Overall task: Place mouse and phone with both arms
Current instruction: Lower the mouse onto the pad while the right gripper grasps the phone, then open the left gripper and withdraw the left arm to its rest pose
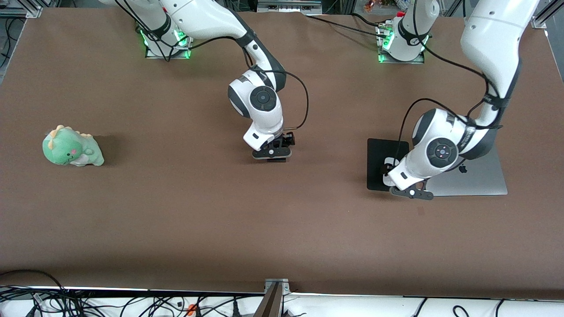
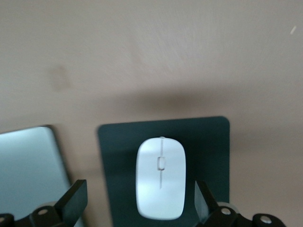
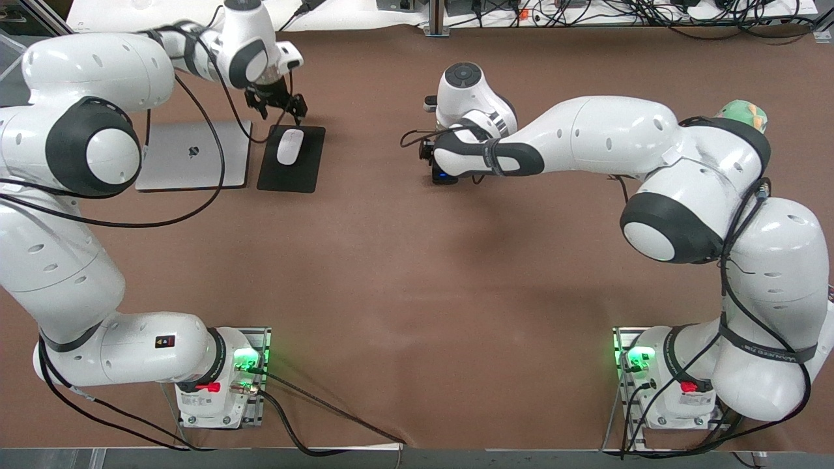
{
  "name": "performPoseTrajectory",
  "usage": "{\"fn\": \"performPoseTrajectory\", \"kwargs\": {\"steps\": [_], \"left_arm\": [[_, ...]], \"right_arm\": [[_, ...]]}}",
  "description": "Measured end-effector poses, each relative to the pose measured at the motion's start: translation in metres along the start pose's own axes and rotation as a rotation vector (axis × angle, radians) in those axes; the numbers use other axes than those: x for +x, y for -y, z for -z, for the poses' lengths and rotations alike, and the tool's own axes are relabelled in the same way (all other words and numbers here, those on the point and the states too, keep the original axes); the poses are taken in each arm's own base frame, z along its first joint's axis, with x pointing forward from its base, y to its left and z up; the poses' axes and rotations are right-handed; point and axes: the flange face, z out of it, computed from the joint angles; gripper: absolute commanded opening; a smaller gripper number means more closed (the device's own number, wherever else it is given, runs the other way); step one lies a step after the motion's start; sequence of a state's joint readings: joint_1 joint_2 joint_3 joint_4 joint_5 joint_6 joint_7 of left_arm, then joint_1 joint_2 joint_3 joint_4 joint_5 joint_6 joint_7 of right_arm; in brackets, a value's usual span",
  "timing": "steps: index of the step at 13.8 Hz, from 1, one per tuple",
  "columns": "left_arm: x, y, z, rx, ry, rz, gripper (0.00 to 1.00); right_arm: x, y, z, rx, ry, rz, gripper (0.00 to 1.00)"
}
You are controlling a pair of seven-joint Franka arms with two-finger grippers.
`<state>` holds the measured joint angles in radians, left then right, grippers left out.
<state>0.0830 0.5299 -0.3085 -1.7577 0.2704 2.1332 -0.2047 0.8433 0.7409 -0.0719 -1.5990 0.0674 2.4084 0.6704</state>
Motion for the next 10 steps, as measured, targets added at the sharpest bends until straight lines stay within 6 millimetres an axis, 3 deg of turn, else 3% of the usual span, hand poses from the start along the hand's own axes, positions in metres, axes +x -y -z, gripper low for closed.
{"fn": "performPoseTrajectory", "kwargs": {"steps": [5, 10], "left_arm": [[0.007, 0.006, 0.133, 0.044, 0.062, 0.027, 1.00], [-0.010, 0.021, 0.254, 0.044, 0.016, 0.053, 1.00]], "right_arm": [[0.000, -0.004, -0.012, -0.023, -0.022, 0.025, 1.00], [-0.001, -0.006, -0.024, -0.009, -0.042, 0.027, 1.00]]}}
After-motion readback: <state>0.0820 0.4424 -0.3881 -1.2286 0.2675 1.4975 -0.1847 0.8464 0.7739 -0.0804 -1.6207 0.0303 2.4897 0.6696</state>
